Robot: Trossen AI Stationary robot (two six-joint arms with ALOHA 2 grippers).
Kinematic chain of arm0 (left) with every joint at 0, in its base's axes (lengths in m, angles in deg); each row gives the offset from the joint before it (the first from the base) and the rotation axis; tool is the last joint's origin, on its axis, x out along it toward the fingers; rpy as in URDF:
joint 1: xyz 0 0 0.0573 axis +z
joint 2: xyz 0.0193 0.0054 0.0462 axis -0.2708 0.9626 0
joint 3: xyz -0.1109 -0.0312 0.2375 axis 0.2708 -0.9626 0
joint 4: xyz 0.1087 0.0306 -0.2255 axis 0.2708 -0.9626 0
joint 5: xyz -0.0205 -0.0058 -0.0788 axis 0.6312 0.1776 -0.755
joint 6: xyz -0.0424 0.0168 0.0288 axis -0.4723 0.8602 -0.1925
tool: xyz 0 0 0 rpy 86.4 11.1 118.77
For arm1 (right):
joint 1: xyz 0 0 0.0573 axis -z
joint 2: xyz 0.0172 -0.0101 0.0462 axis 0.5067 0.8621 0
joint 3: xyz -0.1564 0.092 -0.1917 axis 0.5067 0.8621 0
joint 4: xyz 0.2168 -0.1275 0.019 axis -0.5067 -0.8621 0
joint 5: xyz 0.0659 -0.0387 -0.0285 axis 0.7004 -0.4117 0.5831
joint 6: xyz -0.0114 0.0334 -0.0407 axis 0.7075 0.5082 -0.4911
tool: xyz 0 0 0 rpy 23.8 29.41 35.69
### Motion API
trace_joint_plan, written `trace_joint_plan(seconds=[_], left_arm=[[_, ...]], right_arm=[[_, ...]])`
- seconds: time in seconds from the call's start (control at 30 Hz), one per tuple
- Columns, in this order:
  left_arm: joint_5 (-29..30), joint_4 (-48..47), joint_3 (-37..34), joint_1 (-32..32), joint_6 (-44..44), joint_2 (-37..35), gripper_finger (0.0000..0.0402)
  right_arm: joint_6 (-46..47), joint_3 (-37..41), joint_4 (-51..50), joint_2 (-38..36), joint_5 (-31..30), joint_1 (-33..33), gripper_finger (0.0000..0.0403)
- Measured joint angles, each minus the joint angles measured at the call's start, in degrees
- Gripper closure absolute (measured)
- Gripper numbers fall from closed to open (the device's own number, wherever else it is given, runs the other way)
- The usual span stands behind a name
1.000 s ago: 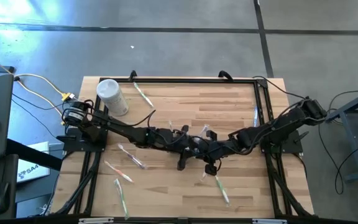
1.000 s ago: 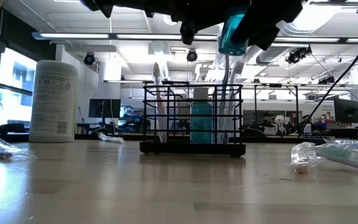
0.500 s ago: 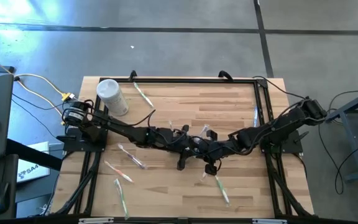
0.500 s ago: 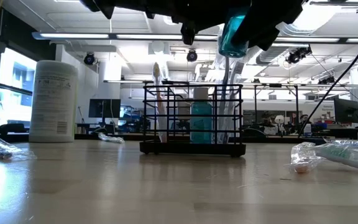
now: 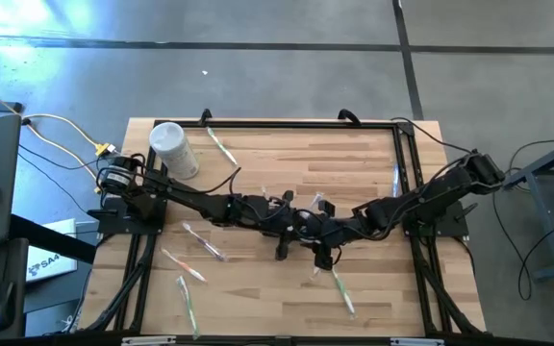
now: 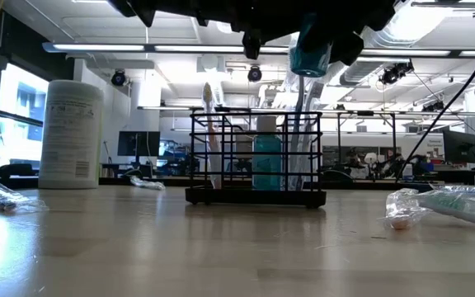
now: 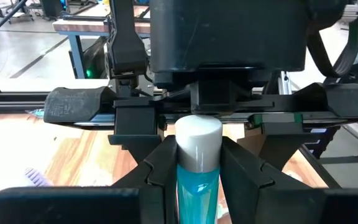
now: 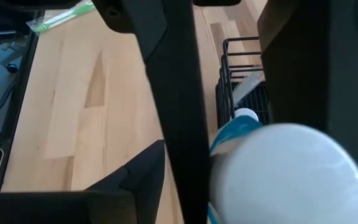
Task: Pick & Place toothbrushing station
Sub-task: Put the blue mouthwash bottle into the mesh organizer
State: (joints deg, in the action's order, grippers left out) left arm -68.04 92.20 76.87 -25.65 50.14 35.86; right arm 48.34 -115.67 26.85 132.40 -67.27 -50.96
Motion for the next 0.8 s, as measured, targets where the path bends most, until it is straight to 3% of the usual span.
trace_joint_plan(seconds=[0.57, 0.8], left_arm=[[0.00, -6.18, -0.11, -0.15, -0.99, -1.66, 0.0314], [-2.07, -8.84, -2.51, -1.95, -0.85, -7.73, 0.0314]], right_arm=[[7.38, 0.02, -11.34, -1.38, -0.02, -0.11, 0.0259], [9.11, 0.11, -15.16, -1.95, -0.46, -0.15, 0.0285]])
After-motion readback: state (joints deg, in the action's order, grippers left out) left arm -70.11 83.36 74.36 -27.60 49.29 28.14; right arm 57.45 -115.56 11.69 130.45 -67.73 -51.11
